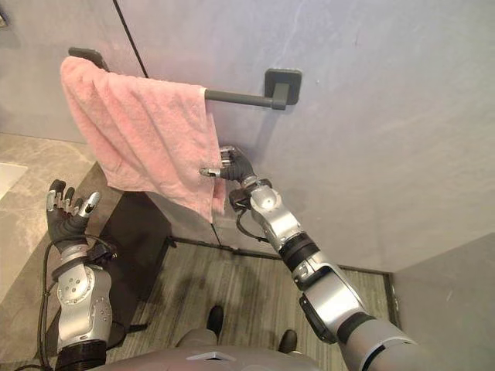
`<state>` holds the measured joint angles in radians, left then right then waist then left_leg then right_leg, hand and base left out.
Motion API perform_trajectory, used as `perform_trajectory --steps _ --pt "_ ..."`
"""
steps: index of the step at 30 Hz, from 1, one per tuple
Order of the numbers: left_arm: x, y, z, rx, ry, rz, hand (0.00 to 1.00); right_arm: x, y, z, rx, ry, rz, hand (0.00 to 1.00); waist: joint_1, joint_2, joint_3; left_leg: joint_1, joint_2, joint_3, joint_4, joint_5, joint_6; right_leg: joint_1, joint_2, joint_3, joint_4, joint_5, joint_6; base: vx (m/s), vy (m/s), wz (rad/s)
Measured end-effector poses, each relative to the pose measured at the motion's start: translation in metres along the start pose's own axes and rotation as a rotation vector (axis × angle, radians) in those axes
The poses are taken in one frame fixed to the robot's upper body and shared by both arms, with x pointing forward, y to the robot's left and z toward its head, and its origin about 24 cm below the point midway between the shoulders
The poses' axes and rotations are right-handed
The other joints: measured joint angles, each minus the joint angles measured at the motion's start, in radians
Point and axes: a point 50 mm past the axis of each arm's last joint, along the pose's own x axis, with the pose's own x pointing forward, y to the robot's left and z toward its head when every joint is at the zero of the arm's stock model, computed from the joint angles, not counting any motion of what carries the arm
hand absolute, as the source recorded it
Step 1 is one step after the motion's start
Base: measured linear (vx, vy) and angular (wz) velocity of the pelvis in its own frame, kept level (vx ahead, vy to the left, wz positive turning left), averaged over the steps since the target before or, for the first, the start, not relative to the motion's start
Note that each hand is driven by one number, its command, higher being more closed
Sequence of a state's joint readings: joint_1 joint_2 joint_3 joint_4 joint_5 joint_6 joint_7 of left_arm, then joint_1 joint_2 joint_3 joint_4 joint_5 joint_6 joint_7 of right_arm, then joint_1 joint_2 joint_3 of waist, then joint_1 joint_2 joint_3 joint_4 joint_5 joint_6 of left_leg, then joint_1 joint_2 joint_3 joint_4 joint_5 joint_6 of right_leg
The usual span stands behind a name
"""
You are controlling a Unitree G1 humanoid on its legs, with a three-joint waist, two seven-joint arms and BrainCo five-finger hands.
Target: Organize washtable
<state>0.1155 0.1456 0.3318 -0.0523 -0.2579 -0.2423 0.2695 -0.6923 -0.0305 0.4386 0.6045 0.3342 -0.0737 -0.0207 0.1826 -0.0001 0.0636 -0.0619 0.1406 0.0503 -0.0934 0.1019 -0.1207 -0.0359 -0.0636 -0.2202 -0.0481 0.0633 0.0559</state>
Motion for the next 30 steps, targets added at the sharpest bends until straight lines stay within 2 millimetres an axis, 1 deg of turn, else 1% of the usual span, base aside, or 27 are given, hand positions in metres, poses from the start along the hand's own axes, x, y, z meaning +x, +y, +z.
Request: perform_trajectory --steps 4,8,12,18,21,26,29,30 --pt "0.000 -0.003 0.000 0.001 0.002 -0.011 0.00 -0.001 -0.002 -0.007 -0.002 0.033 -0.011 1.00 0.006 0.001 0.001 0.002 0.005 0.002 0.000 -0.002 -0.003 0.001 0.005 0.004 -0.003 0.000 -0.001 0.01 -0.016 -0.03" --pt "-0.001 -0.004 0.000 -0.002 -0.001 -0.018 0.00 -0.001 -0.002 -0.008 -0.002 0.034 -0.011 1.00 0.009 0.008 0.005 0.004 0.006 0.003 0.000 -0.003 -0.004 0.003 0.008 0.006 -0.004 -0.001 -0.003 0.00 0.000 0.00" --pt "0.000 -0.006 0.006 -0.009 -0.025 -0.026 0.00 -0.001 -0.002 -0.008 -0.002 0.034 -0.011 1.00 0.010 0.019 0.012 0.006 0.006 0.004 0.000 -0.003 -0.004 0.004 0.008 0.007 -0.004 -0.001 -0.003 0.00 0.000 0.00" --pt "0.000 -0.006 0.005 -0.007 -0.021 -0.027 0.00 -0.003 -0.003 -0.011 0.004 0.043 -0.017 1.00 0.007 0.020 0.012 0.010 0.006 0.016 0.000 -0.003 -0.004 0.005 0.007 0.015 -0.004 -0.001 -0.003 0.00 0.001 -0.02" --pt "0.000 -0.005 0.004 0.001 -0.014 -0.028 0.00 -0.011 -0.004 -0.016 0.025 0.039 -0.026 1.00 -0.009 0.019 0.012 0.014 0.006 0.022 0.000 -0.003 -0.004 0.005 0.007 0.019 -0.003 -0.001 -0.003 0.00 0.002 -0.05" --pt "0.002 -0.004 -0.002 0.023 0.015 -0.024 0.00 -0.025 -0.007 -0.021 0.047 0.026 -0.037 1.00 -0.015 0.019 0.012 0.030 0.007 0.050 0.000 -0.010 -0.006 0.004 0.008 0.048 -0.003 0.001 -0.004 0.00 0.006 -0.17" --pt "0.009 -0.009 0.000 0.015 0.008 -0.021 0.00 -0.032 -0.014 -0.023 0.071 0.015 -0.071 1.00 -0.024 0.019 0.012 0.034 0.007 0.058 0.000 -0.012 -0.005 0.002 0.008 0.056 -0.002 0.002 -0.004 0.00 0.008 -0.09" --pt "0.012 -0.009 0.003 0.018 -0.003 -0.020 0.00 -0.035 -0.015 -0.022 0.078 0.006 -0.078 1.00 -0.033 0.019 0.012 0.034 0.007 0.061 0.000 -0.012 -0.005 0.001 0.008 0.059 -0.002 0.002 -0.004 0.00 0.005 -0.07"
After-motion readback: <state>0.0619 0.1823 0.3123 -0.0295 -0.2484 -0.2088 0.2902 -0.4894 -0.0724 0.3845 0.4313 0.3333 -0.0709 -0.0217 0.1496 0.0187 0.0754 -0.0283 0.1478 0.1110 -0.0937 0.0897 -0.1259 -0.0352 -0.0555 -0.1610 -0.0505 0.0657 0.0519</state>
